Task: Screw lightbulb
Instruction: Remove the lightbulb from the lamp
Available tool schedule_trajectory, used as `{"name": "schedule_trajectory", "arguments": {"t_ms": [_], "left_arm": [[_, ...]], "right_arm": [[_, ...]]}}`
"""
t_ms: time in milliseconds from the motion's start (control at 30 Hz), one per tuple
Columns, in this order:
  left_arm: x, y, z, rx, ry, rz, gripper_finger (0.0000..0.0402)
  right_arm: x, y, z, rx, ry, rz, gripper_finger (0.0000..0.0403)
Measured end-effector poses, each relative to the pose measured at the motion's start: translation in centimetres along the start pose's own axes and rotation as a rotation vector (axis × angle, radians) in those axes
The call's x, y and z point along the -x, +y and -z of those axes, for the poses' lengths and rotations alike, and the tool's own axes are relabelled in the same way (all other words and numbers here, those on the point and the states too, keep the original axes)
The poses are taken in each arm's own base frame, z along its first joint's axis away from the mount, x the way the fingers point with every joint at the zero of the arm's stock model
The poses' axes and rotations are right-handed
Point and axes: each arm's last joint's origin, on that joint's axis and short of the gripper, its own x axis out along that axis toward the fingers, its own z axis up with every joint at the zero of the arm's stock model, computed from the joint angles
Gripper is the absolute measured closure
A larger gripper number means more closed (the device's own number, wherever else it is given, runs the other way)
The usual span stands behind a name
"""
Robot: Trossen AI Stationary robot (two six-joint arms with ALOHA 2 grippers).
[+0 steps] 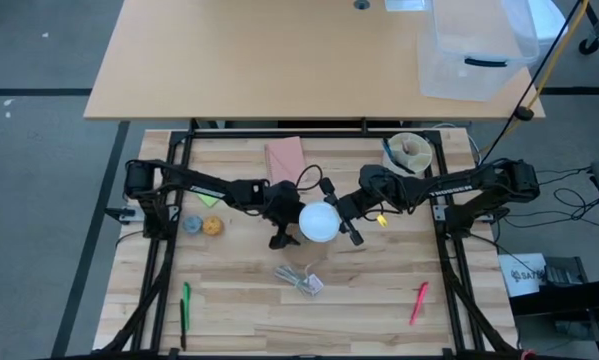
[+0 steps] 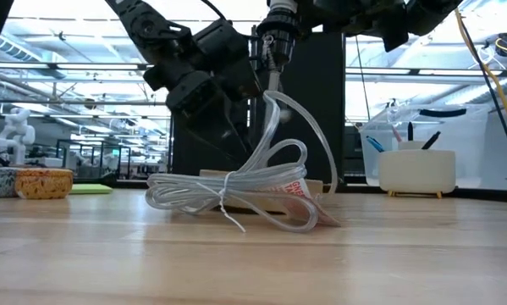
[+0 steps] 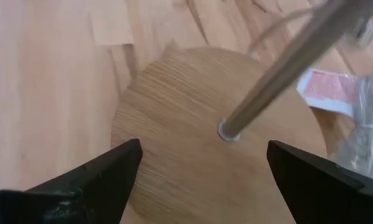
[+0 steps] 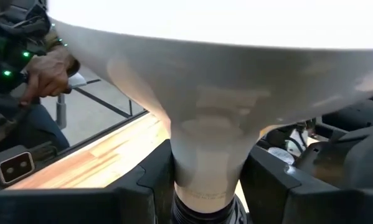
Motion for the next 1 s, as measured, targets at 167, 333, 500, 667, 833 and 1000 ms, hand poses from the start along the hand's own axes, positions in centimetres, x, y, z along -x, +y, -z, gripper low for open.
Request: {"name": "schedule_trajectory", "arguments": {"t_ms": [167, 333, 500, 667, 833, 1000], "left_arm": [[-0.6, -1.3, -0.1, -0.052, 0.013, 0.005, 0.0045], [-0.8, -1.7, -0.2, -0.031, 0.015, -0.057, 0.0045], [-1.1, -2.1, -0.3, -0.045, 0.021, -0.094, 0.0074], [-1.8, -2.6, -0.2, -0.063, 0.028, -0.128, 0.0210], [-3.2, -2.5, 0.2, -0.043, 0.022, -0.134, 0.0368], [-4.4, -2.6, 0.4, -0.047, 0.013, -0.132, 0.0398]], "right_arm": [[0.0, 0.0, 0.0, -0.017, -0.002, -0.012, 0.0262], [0.0, 0.0, 0.0, -0.018, -0.001, -0.007, 0.0262], [0.0, 0.0, 0.0, -0.017, -0.001, -0.003, 0.0262], [0.0, 0.0, 0.0, -0.019, 0.000, -0.005, 0.0262], [0.0, 0.1, 0.0, -0.028, 0.000, -0.014, 0.0262], [0.0, 0.1, 0.1, -0.030, 0.000, -0.016, 0.0262]]}}
